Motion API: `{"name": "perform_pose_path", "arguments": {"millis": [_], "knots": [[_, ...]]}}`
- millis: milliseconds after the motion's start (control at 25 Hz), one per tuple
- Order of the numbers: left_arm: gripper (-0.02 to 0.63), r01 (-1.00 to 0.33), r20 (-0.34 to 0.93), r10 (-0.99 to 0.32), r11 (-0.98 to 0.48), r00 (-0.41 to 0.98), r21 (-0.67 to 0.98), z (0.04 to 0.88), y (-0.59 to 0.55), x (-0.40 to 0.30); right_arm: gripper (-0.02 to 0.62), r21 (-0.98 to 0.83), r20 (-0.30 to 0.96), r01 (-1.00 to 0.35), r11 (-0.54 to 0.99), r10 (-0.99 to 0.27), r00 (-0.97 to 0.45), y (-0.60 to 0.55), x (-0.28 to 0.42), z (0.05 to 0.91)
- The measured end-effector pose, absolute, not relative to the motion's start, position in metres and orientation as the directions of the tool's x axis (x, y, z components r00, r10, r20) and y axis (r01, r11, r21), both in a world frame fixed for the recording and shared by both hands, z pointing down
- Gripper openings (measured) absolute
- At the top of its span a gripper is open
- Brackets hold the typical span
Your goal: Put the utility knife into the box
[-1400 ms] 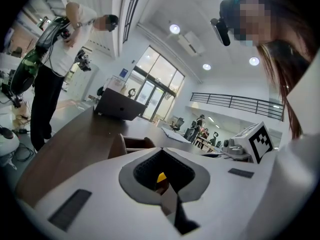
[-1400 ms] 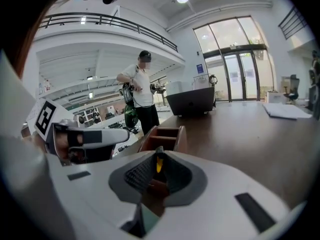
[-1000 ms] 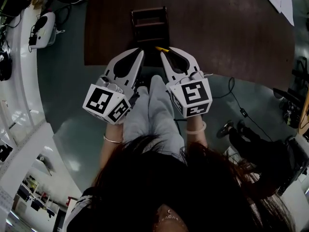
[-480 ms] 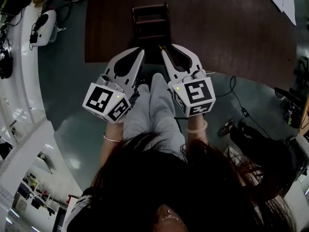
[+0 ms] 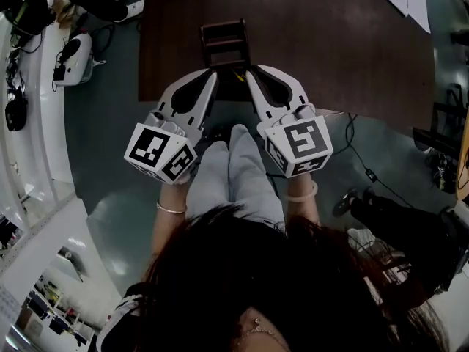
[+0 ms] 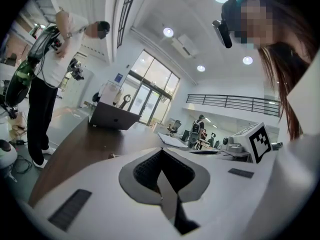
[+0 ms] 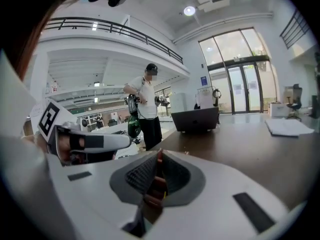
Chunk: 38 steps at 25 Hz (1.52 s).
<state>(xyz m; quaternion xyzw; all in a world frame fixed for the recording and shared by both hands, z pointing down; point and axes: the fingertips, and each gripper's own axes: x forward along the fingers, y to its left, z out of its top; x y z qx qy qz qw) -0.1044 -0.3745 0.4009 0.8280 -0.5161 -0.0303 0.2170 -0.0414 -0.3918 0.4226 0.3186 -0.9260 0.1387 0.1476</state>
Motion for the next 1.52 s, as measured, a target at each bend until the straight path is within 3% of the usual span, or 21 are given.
{"name": "perform_pose_path", "arguments": {"millis": [600, 1520], "knots": [[0.000, -0.827, 0.038, -0.854, -0.492, 0.520, 0.271, 0.301, -0.355, -0.074, 0.015, -0.133, 0.176, -0.649, 0.749, -0.627, -0.759, -0.374, -0.017, 0.312], [0.000, -0.820, -0.024, -0.849, -0.517, 0.528, 0.246, 0.273, -0.344, -0.076, 0.015, -0.087, 0.153, -0.639, 0.765, -0.623, -0.767, -0.355, -0.020, 0.287]]}}
